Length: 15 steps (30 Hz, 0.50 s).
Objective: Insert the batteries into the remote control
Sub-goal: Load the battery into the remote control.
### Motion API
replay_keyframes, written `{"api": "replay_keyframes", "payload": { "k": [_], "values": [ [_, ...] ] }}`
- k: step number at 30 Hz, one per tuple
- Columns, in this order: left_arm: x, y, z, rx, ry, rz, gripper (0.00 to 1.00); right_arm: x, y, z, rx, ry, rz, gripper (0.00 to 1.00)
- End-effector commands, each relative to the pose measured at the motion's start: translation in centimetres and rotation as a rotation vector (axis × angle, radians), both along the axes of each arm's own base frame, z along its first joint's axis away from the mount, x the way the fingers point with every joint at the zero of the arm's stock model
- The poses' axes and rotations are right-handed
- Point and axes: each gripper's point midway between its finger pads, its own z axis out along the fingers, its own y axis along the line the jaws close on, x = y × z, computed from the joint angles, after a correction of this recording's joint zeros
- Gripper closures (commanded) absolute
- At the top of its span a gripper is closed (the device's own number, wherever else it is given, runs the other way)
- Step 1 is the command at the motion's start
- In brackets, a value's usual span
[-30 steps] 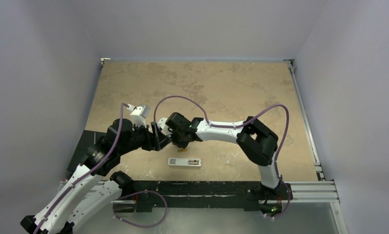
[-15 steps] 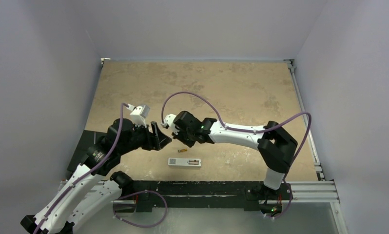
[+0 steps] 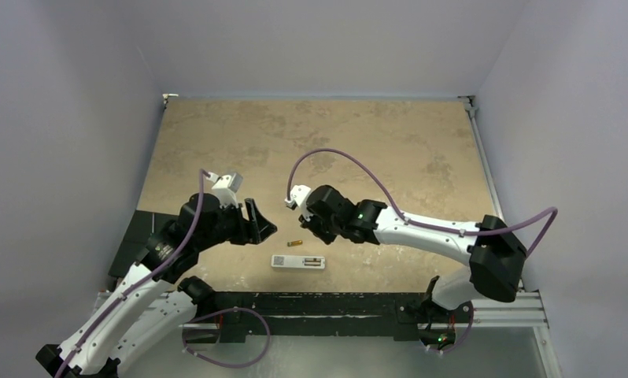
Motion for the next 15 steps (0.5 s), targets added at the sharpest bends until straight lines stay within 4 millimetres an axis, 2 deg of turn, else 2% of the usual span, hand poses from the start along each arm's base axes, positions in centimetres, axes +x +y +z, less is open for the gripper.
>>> {"api": "replay_keyframes", "payload": {
  "k": [1,9,15],
  "values": [
    [0.4,0.0,-0.5,-0.014,0.015,0.041,0.37,-0.9,-0.6,0.8,0.028,-0.008,-0.027,1.0],
    [0.4,1.4,-2.6,0.01,0.102,0.159,0.37,-2.4,-1.8,1.9,0.012,-0.042,-0.003,1.0],
    [0.0,2.1,-4.4,0.022,0.168,0.223,0.37,-3.2,-2.5,1.5,-0.031,-0.04,0.026,1.0]
  ]
}}
